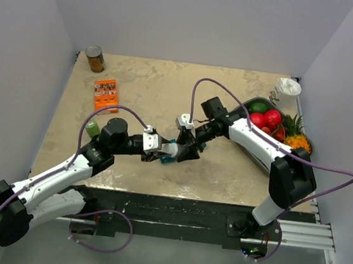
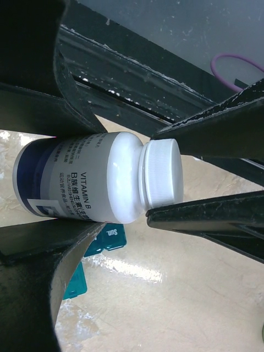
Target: Sort the pills into containers
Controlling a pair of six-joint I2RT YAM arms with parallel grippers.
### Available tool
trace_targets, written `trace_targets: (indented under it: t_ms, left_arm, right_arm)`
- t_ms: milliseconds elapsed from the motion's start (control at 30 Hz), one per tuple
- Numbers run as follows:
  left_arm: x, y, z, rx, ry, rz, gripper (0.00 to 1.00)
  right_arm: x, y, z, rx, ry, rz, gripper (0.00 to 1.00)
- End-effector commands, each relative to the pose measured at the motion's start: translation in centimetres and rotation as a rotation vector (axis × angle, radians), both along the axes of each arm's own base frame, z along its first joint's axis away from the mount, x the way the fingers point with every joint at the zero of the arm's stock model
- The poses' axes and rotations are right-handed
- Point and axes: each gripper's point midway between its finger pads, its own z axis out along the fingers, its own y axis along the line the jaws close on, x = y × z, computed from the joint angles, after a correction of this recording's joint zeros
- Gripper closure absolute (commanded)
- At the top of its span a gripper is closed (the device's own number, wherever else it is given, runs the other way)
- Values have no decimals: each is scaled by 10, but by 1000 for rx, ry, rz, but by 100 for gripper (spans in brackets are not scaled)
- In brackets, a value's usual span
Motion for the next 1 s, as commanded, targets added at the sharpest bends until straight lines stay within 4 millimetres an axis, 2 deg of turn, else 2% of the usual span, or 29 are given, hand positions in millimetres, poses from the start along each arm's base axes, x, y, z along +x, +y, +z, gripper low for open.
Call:
trace_targets:
  t_ms: [0, 33, 67, 100, 133, 167, 233, 267, 400, 567, 800, 967]
  left_arm:
    - [-1, -4, 25, -66, 162, 56, 100]
    - [3, -4, 33, -92, 212, 99, 100]
    - [8, -2, 36, -133, 335, 183, 100]
    - [7, -1, 34, -133, 412, 218, 100]
    - [9, -2, 44, -162, 472, 247, 100]
    - [9, -4, 45, -199, 616, 298, 100]
    - [5, -5, 46, -209, 787, 348, 100]
    - [5, -6, 48, -268, 938, 407, 100]
    - [4, -4, 41, -360, 1250, 569, 100]
    - [8, -1, 36, -386, 1435, 719, 100]
    - [7, 2, 33, -395, 1564, 795, 100]
    - [-6, -8, 38, -428, 1699, 710, 100]
  right_arm:
    - [5, 7, 14, 34, -23, 3, 100]
    - [9, 9, 14, 37, -34, -6, 100]
    - [10, 9, 13, 28, -20, -21, 100]
    - [13, 9, 11, 14, -24, -37, 100]
    - [17, 10, 12, 18, -37, -50, 100]
    - [18, 11, 11, 10, -28, -63, 100]
    - [24, 12, 10, 3, -42, -87, 100]
    - [25, 12, 9, -2, -30, -97, 100]
    - [29, 13, 8, -10, -28, -121, 100]
    - [31, 13, 11, -7, -39, -134, 100]
    - [31, 13, 11, -10, -40, -137, 100]
    - [32, 13, 11, -12, -40, -141, 100]
